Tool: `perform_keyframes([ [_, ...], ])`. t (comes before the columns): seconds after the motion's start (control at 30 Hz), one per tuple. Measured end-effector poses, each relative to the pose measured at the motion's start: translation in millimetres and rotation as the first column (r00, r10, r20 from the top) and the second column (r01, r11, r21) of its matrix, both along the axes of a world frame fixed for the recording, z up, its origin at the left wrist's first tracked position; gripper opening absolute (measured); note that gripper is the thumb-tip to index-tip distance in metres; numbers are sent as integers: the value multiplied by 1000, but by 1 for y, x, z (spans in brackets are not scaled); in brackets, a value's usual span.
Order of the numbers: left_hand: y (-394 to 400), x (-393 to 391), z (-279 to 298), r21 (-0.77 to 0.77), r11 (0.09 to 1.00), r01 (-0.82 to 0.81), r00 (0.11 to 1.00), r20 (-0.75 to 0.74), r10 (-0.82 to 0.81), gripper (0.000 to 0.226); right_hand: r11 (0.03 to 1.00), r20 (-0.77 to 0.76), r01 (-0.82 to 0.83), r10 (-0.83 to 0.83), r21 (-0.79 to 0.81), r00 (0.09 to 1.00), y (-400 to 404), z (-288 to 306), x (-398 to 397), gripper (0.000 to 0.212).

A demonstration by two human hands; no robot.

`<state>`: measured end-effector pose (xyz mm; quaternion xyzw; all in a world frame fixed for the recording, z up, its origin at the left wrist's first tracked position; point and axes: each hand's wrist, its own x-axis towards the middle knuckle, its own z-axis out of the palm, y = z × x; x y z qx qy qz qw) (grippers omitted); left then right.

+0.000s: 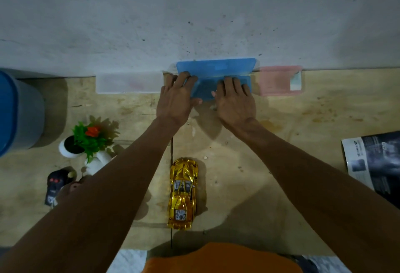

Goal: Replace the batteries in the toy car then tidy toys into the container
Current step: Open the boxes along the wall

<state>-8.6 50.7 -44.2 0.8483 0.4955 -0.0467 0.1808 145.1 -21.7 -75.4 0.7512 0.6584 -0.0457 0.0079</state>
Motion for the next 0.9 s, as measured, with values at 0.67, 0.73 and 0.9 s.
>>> perform_keyframes([
  [0.67,-1,0,1,4,1000,3,1000,20,-3,61,997,-131,34,-25,72,991,0,-14,4,45],
  [0.73,-1,0,2,5,1000,6,1000,13,-6,61,997,-120,9,0,72,993,1,-16,6,49],
  [0.9,-1,0,1,4,1000,-3,1000,8,3,60,992,-210,-71,92,108,973,2,-14,20,53],
])
